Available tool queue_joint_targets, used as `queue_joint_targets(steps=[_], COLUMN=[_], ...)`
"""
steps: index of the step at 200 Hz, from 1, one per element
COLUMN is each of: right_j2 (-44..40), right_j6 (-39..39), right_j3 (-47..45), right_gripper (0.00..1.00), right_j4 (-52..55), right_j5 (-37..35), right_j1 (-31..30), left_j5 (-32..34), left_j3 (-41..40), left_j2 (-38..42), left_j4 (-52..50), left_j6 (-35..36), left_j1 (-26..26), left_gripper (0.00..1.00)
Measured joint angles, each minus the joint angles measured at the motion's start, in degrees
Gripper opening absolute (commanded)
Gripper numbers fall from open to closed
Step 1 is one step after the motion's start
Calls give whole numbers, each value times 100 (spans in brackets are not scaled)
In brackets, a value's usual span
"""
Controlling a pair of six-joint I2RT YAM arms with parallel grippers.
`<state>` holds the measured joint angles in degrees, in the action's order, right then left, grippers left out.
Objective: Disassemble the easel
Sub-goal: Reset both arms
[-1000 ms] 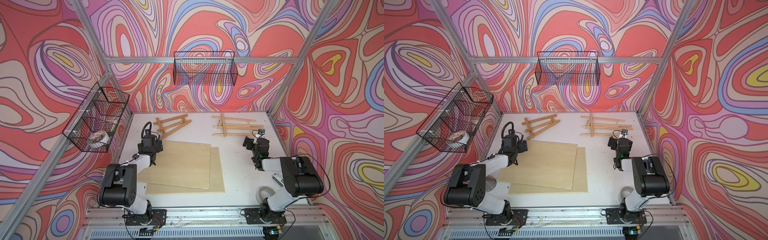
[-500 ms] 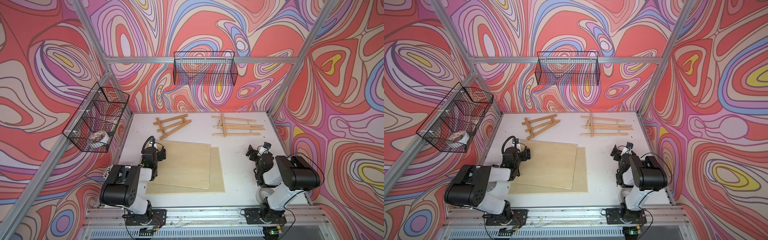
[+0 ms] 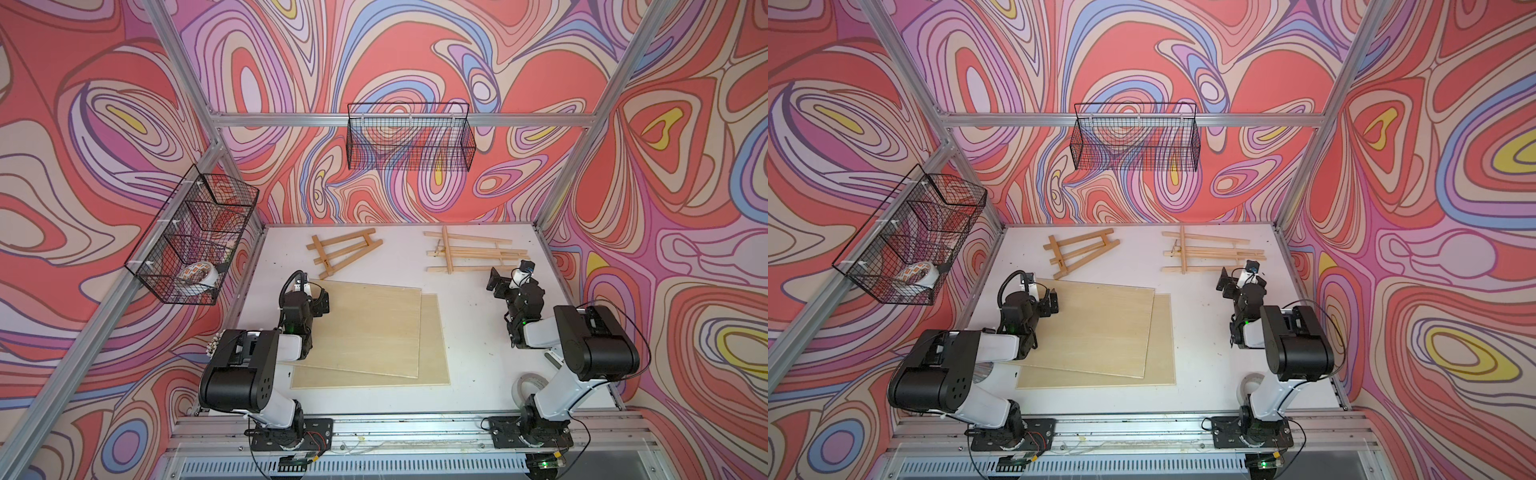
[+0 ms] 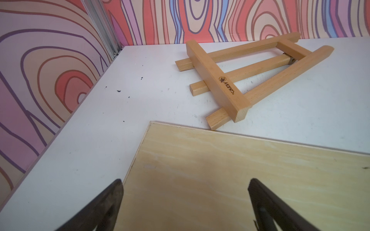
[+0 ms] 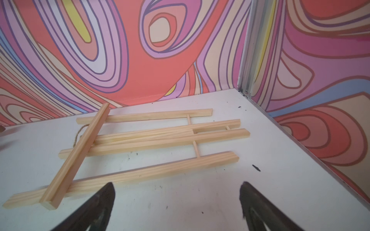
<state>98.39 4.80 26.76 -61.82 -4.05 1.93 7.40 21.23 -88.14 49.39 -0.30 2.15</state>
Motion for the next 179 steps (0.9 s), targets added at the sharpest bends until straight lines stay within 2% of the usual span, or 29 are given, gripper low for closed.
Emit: queue_joint_targets(steps=[55, 179], right_j2=[-2, -2], right_j6=[-133, -157], right_j3=[-7, -7], right_gripper=[98, 98], right_j4=[529, 614], right_j5=[50, 55], right_j1=[-57, -57], left_j5=[-13, -26], left_j3=[0, 0], left_j2=[0, 0], left_j4=[4, 7], left_j6=[-37, -35], left_j1=[-2, 4], left_gripper=[100, 100])
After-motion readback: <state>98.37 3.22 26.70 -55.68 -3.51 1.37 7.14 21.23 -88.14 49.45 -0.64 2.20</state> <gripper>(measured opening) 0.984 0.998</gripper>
